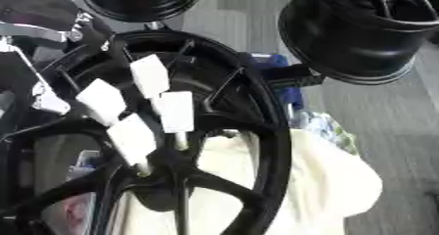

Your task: Pull the pin out of the wheel hub.

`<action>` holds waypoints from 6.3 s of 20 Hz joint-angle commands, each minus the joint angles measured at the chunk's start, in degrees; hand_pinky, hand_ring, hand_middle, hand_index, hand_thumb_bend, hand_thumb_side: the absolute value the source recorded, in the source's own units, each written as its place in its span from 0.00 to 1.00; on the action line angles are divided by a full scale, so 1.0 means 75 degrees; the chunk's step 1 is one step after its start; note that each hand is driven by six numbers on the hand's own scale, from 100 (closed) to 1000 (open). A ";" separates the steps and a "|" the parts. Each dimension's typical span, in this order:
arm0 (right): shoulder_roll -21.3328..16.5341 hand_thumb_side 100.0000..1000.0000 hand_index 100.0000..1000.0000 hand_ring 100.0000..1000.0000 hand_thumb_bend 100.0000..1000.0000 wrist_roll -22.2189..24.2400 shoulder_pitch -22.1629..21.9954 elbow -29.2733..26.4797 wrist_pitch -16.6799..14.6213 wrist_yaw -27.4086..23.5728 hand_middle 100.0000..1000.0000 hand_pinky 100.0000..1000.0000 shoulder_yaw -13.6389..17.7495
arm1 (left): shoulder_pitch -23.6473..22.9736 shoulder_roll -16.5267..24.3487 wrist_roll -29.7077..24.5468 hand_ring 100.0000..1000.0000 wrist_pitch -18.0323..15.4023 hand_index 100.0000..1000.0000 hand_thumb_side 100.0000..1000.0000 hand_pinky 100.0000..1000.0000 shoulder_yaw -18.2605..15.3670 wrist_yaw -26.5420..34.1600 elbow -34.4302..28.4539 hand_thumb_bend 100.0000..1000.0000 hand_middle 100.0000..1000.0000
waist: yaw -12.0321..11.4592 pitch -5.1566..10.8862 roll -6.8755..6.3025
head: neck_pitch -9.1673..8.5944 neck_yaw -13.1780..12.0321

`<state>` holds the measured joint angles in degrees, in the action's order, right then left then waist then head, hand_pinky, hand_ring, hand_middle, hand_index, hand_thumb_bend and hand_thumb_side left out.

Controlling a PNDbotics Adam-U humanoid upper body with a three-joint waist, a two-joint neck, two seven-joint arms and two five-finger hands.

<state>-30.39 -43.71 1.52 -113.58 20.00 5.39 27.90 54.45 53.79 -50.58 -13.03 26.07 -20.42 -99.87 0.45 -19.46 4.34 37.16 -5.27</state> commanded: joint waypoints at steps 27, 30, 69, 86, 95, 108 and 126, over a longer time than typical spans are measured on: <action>-0.0066 0.17 0.82 0.55 0.37 -0.1100 0.0011 -0.0136 0.1129 -0.0075 0.63 0.81 0.0122 | 0.0128 -0.0095 -0.0185 0.74 -0.0388 0.79 0.34 0.79 0.0149 0.0617 0.0122 0.28 0.63 | -0.0003 0.0124 0.0013 | -0.0075 -0.0041; -0.0068 0.17 0.82 0.55 0.37 -0.1100 0.0012 -0.0136 0.1135 -0.0084 0.63 0.81 0.0119 | 0.0134 -0.0103 -0.0185 0.71 -0.0397 0.76 0.33 0.78 0.0162 0.0657 0.0131 0.27 0.59 | -0.0002 0.0123 0.0016 | -0.0076 -0.0043; -0.0028 0.17 0.82 0.55 0.38 -0.1100 -0.0048 -0.0136 0.1139 -0.0080 0.62 0.81 0.0185 | 0.0110 0.0283 0.0227 0.48 0.0766 0.51 0.04 0.67 -0.1303 0.2709 -0.0585 0.00 0.31 | -0.0055 0.0153 0.0052 | -0.0097 0.0014; -0.0022 0.16 0.82 0.55 0.38 -0.1100 -0.0136 -0.0136 0.1173 0.0007 0.62 0.81 0.0387 | -0.1997 0.2074 0.6842 0.49 0.2476 0.52 0.03 0.68 -0.4190 0.2742 0.1515 0.00 0.30 | -0.0297 0.0059 0.0062 | -0.0119 0.0191; -0.0022 0.16 0.82 0.55 0.38 -0.1100 -0.0096 -0.0136 0.1173 0.0043 0.62 0.81 0.0426 | -0.2559 0.2125 0.8141 0.48 0.2545 0.53 0.06 0.68 -0.4458 0.2376 0.3503 0.00 0.30 | -0.0306 0.0021 0.0074 | -0.0183 0.0257; 0.0003 0.16 0.82 0.55 0.39 -0.1100 -0.0048 -0.0136 0.1140 0.0028 0.62 0.81 0.0378 | -0.2623 0.1529 0.6909 0.65 0.1391 0.73 0.27 0.77 -0.3975 0.1548 0.4561 0.00 0.53 | -0.0256 0.0027 0.0119 | -0.0257 0.0288; -0.0042 0.16 0.82 0.55 0.39 -0.1100 -0.0034 -0.0136 0.1111 0.0083 0.62 0.81 0.0381 | -0.2706 0.1509 0.6113 0.80 0.1029 0.89 0.57 0.84 -0.4118 0.1445 0.4515 0.06 0.73 | -0.0285 0.0071 0.0082 | -0.0235 0.0273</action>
<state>-28.98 -43.51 1.02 -113.58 20.20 5.46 30.30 33.76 63.38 -5.10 -5.21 -3.77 -10.12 -65.02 -1.65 -20.17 5.35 36.10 -3.27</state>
